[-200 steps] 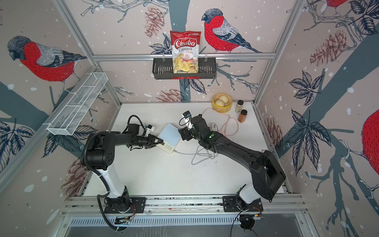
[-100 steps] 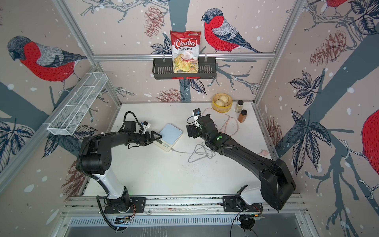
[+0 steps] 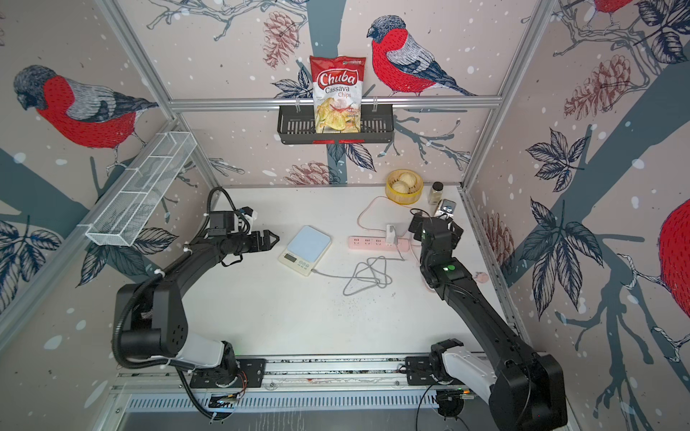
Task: Charge the electronic scale
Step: Reset both arms
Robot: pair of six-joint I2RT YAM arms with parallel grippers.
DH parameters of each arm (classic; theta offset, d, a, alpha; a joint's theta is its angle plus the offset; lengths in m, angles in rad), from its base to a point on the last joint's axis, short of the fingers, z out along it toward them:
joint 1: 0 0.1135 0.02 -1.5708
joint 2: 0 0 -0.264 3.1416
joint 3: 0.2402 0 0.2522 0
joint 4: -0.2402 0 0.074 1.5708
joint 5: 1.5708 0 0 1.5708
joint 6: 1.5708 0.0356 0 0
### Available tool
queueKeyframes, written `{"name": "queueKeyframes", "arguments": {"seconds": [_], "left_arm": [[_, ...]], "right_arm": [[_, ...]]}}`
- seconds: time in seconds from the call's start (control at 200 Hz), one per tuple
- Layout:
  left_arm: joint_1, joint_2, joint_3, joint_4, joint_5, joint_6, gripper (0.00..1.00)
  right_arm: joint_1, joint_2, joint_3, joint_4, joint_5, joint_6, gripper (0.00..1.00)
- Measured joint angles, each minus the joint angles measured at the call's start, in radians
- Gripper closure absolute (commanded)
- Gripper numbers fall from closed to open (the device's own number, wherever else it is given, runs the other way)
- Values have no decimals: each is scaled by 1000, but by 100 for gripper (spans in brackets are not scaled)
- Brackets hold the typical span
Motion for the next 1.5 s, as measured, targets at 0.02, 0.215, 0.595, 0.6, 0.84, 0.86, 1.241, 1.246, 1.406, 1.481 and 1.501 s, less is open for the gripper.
{"name": "queueKeyframes", "arguments": {"seconds": [0.02, 0.215, 0.595, 0.6, 0.84, 0.86, 1.241, 1.246, 1.406, 1.481, 1.501], "left_arm": [[0, -20, -10, 9, -23, 5, 2], [0, -199, -193, 234, -212, 65, 2], [49, -342, -629, 737, -365, 143, 3], [49, -342, -630, 741, -365, 143, 3], [40, -254, -682, 911, -366, 87, 2], [38, -245, -687, 935, -365, 86, 2], [-5, -75, -597, 1123, -334, 110, 2], [-7, -70, -597, 1129, -333, 111, 2], [-21, 31, -652, 1257, -362, 108, 2], [-22, 48, -667, 1286, -380, 99, 2], [-23, 48, -666, 1290, -387, 99, 2]], "right_arm": [[-17, -16, -25, 19, 8, 6, 0], [-175, -51, -267, 227, -16, -19, 0], [-241, 213, -546, 798, -176, -125, 0], [-240, 221, -547, 811, -177, -127, 0], [-210, 490, -526, 1089, -227, -177, 0], [-209, 496, -526, 1089, -222, -177, 0], [-237, 486, -492, 1112, -195, -151, 0], [-237, 486, -492, 1112, -195, -151, 0], [-238, 485, -492, 1112, -195, -150, 0], [-238, 485, -492, 1112, -195, -150, 0], [-238, 485, -492, 1112, -195, -150, 0]]}}
